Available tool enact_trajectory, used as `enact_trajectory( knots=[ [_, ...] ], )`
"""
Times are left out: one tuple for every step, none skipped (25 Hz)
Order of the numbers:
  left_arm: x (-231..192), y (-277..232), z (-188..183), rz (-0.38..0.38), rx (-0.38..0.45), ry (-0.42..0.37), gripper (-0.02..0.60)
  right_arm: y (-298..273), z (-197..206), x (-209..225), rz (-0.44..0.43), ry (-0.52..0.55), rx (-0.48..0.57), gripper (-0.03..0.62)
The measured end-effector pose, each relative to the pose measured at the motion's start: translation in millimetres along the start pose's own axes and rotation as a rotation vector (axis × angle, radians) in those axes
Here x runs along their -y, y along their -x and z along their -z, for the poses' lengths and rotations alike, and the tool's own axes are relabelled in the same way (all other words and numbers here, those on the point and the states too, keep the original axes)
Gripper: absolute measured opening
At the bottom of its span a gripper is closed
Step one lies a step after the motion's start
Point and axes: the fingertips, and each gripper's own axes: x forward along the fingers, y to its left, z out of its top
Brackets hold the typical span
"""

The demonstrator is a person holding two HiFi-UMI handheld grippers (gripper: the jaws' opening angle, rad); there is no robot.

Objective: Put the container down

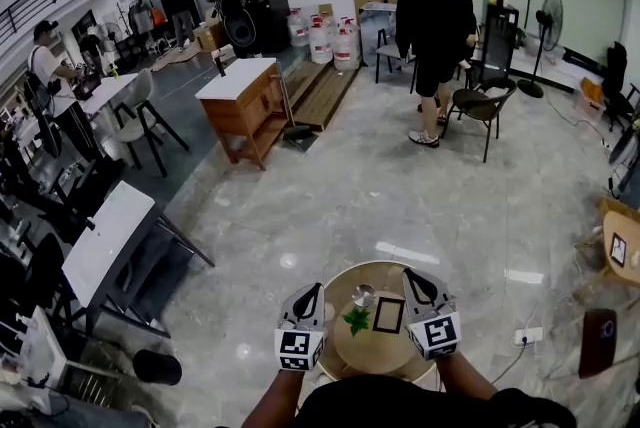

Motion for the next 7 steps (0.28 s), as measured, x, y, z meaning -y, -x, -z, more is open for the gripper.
enact_trajectory(
  knots=[
    [-0.7, 0.4, 0.7, 0.000, -0.001, -0.001, -0.006, -0.5, -0.3, -0.9, -0.001, 0.003, 0.001, -0.001],
    [-1.5, 0.7, 1.4, -0.001, -0.001, -0.001, -0.006, -1.1, 0.5, -1.9, -0.001, 0.001, 0.000, -0.001],
    [-2.0, 1.1, 1.7, 0.000, 0.000, 0.002, -0.006, -1.6, 2.2, -2.9, -0.001, -0.007, -0.003, 0.000],
    [-2.1, 1.5, 2.0, 0.002, 0.000, 0.008, -0.006, -2.1, 3.9, -4.0, 0.000, -0.016, -0.007, 0.000],
    [-2.5, 2.1, 2.5, 0.003, -0.001, 0.013, -0.006, -2.7, 4.6, -5.1, 0.000, -0.021, -0.009, 0.000],
    [-3.4, 2.6, 3.4, 0.002, -0.003, 0.018, -0.006, -3.3, 4.2, -6.4, -0.001, -0.021, -0.009, 0.000],
    [-4.4, 3.2, 4.5, 0.001, -0.005, 0.022, -0.006, -4.0, 3.4, -7.6, -0.002, -0.019, -0.009, -0.002]
  ],
)
